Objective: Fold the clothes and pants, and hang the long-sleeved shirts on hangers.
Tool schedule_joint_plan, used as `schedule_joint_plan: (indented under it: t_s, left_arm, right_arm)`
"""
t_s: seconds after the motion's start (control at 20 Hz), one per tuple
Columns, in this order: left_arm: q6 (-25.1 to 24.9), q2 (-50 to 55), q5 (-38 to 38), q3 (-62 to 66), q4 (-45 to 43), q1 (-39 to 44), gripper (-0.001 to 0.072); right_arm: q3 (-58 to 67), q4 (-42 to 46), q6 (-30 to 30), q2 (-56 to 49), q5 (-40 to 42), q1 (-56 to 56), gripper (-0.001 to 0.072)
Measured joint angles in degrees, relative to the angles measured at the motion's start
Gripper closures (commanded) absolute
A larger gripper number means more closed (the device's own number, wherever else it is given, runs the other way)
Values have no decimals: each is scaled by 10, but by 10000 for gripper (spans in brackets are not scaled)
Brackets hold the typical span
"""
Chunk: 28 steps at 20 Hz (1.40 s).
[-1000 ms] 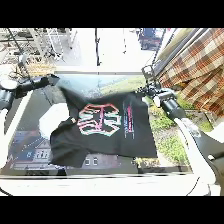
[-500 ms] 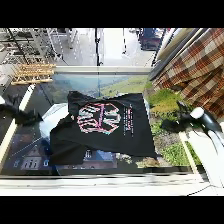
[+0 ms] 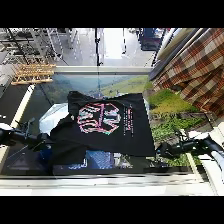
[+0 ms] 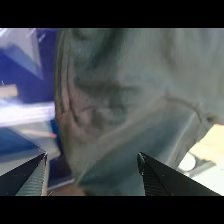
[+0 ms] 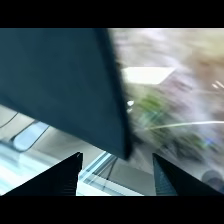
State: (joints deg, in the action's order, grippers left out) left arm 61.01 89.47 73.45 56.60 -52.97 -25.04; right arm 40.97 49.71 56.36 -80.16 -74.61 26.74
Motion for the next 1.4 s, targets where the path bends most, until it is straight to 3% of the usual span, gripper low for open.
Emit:
schedule_joint_plan:
  t_s: [0.05,0.1,0.15,0.2,0.5,0.65,0.75,0.9,1.0,1.2,1.3,1.4]
  left_arm:
    - [-5,-1,-11,-5,7,2,92]
    - [-8,-2,-22,-10,16,7,206]
    - [-11,-2,-37,-13,19,12,559]
    - [-13,-1,-54,-16,15,19,701]
    - [-19,-31,-42,-10,28,35,703]
    - [-21,-92,25,29,70,1,704]
    - [-21,-148,78,80,142,-34,702]
    - [-32,-232,133,178,373,-99,702]
    - [-53,-279,140,237,584,-142,702]
    - [-82,-350,68,356,1030,-228,702]
    - [-85,-357,43,409,1132,-240,701]
    - [-80,-351,27,442,1132,-231,702]
  right_arm:
    - [-2,-12,-5,-11,2,-11,227]
    - [-5,-21,-9,-24,9,-24,342]
    - [-6,-27,-12,-35,20,-35,624]
    - [-8,-33,-18,-46,35,-45,693]
    - [-7,-33,-40,-7,79,-59,696]
    - [34,-44,-40,96,7,-56,696]
    - [97,-39,-29,185,-29,-54,696]
    - [246,-1,3,323,-49,-53,696]
    - [363,42,31,400,-20,-53,696]
    - [582,111,60,484,83,-53,696]
    - [660,129,67,490,117,-53,696]
    - [705,130,71,476,132,-53,696]
